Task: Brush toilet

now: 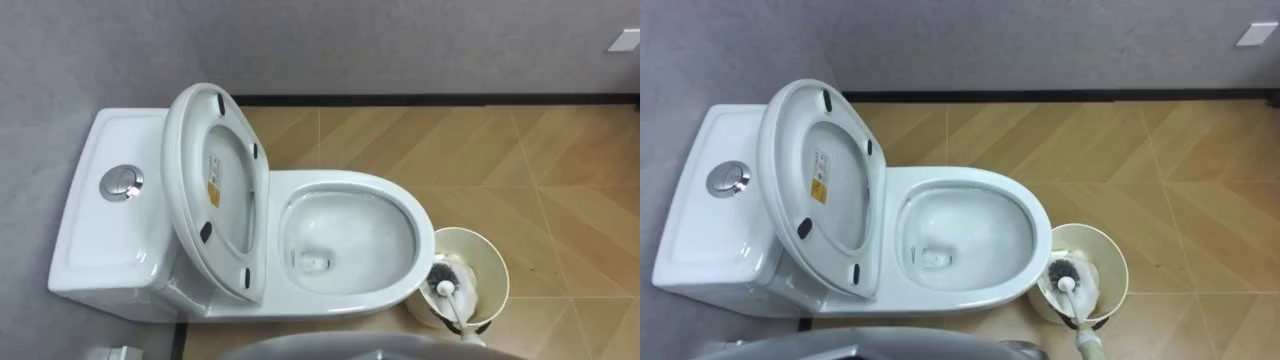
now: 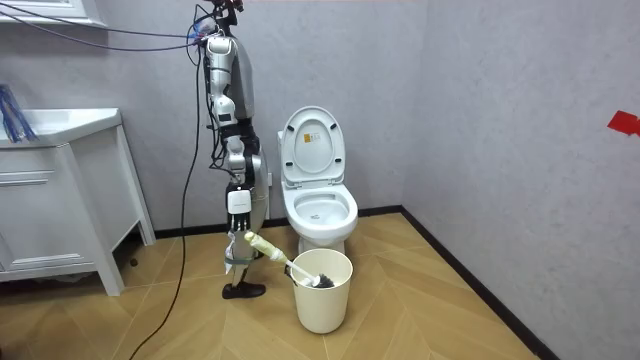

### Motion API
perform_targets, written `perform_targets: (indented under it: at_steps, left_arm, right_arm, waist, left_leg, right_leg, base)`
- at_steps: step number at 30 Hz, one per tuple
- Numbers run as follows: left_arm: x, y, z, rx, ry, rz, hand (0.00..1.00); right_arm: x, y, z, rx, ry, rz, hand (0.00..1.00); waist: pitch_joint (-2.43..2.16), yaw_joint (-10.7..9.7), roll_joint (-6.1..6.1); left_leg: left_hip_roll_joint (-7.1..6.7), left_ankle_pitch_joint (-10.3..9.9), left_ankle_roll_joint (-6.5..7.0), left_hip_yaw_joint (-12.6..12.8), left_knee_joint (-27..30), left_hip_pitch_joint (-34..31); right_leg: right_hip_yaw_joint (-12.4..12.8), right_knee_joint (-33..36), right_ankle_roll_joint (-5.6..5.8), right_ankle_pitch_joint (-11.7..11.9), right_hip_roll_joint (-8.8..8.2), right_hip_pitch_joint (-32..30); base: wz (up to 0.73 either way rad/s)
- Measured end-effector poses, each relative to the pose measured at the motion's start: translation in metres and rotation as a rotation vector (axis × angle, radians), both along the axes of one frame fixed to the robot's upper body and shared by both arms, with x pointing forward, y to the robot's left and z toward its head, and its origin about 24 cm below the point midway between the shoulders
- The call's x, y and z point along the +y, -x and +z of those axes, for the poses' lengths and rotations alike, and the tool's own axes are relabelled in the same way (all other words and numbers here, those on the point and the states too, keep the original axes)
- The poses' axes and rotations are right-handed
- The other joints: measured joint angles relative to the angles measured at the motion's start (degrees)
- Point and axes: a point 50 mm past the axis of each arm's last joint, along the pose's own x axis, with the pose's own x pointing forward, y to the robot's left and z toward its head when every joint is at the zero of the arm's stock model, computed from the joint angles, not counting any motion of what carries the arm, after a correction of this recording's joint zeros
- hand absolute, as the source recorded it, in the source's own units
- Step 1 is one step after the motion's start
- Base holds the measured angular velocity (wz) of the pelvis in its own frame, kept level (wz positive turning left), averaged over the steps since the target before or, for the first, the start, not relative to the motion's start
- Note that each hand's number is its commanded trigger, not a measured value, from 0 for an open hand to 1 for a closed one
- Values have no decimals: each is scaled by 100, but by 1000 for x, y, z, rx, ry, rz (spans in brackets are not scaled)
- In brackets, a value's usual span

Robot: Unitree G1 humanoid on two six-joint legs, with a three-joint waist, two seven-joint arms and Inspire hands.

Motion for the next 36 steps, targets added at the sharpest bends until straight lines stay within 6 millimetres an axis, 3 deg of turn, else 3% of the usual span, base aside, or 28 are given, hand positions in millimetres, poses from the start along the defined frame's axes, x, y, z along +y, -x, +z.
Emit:
perform_targets:
  at_steps: [11,17,23,27,31,36]
  left_arm:
    - [3,-6,1,-21,-14,5,0]
    - [5,-5,1,-23,-21,16,0]
    - [9,-4,2,-23,-32,28,0]
    - [12,0,3,-29,-40,52,0]
    - [20,1,6,-79,-85,94,0]
    - [28,-6,12,-134,-120,75,0]
  right_arm:
    - [-6,-2,1,-33,93,-31,0]
    - [-14,-1,3,-89,209,-216,0]
    - [-20,10,5,-97,311,-497,0]
    - [-25,9,7,-147,378,-752,0]
    - [-39,0,12,-227,487,-917,0]
    - [-53,-29,21,-380,548,-914,0]
  waist:
    - [0,-27,-27]
    - [2,-116,-32]
    - [8,-173,-56]
    - [14,-349,-69]
    - [23,-440,-98]
    - [19,-426,-149]
  left_leg:
    - [-1,0,0,1,-11,22]
    - [-1,0,1,-7,-19,41]
    - [-1,1,1,-13,-39,73]
    - [-1,1,1,-6,-47,49]
    - [-1,0,1,-2,-45,-3]
    - [-3,1,2,-5,-44,-88]
  right_leg:
    - [21,-6,-1,1,0,0]
    - [33,-5,-4,5,4,11]
    - [31,-2,-4,5,4,42]
    - [19,-11,-4,5,5,23]
    - [16,-10,-1,0,6,-13]
    - [46,-4,-3,11,10,-124]
  base:
    - [0]
    - [0]
    - [0]
    - [0]
    - [0]
    - [0]
